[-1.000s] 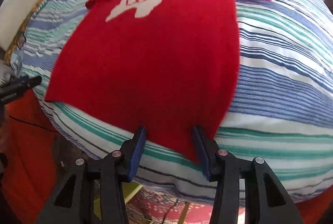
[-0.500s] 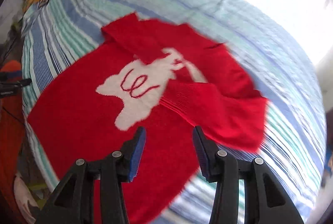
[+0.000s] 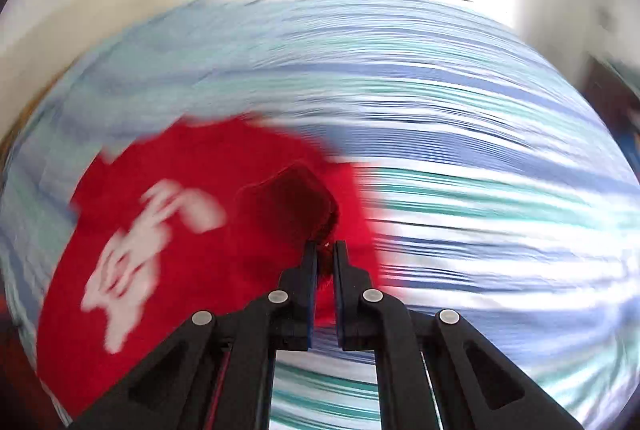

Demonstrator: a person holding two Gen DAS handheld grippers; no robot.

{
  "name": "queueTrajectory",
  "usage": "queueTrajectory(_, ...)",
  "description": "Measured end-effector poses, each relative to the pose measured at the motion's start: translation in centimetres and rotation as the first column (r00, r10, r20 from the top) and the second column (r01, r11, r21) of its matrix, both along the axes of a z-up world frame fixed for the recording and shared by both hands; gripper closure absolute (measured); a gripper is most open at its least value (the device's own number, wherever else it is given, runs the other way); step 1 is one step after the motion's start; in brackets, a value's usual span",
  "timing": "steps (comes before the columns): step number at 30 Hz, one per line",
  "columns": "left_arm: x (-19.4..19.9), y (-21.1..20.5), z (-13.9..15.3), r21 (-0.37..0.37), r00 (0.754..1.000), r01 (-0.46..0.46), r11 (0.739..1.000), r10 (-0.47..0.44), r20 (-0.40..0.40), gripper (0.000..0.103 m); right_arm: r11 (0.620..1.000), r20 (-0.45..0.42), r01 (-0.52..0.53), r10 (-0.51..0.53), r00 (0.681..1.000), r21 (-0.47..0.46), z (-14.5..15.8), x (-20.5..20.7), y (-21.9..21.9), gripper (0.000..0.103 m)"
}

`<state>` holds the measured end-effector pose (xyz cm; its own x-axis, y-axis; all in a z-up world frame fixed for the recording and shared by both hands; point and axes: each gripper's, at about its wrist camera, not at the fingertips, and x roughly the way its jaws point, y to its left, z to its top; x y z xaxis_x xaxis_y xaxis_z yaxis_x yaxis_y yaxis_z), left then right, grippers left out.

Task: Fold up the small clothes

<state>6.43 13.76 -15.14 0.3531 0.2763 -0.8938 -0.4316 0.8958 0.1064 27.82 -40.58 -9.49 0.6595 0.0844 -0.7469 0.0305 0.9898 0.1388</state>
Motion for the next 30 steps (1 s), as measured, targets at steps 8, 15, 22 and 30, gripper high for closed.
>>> queueTrajectory(8,0.3,-1.0,-0.2,0.035,0.999,0.019,0.999,-0.018,-0.028,0.019,0.941,-0.13,0.33,-0.319,0.939,0.076,-5.4,-2.7,-14.8,0.096)
queueTrajectory(15,0.1,-0.5,-0.3,0.021,0.999,-0.007,1.0,0.008,-0.04,0.019,0.894,-0.109,0.447,-0.445,0.889,-0.005,-5.8,-3.6,-15.3,0.097)
queueTrajectory(22,0.2,-0.4,-0.5,0.017,0.999,-0.001,1.0,0.002,-0.047,0.019,0.859,-0.183,0.501,-0.512,0.84,-0.105,-8.0,-4.6,-14.9,0.098)
queueTrajectory(30,0.2,0.0,-0.3,0.002,0.999,-0.006,1.0,0.006,-0.044,0.019,0.85,-0.225,0.492,-0.525,0.821,-0.189,-9.0,-3.1,-14.7,0.097)
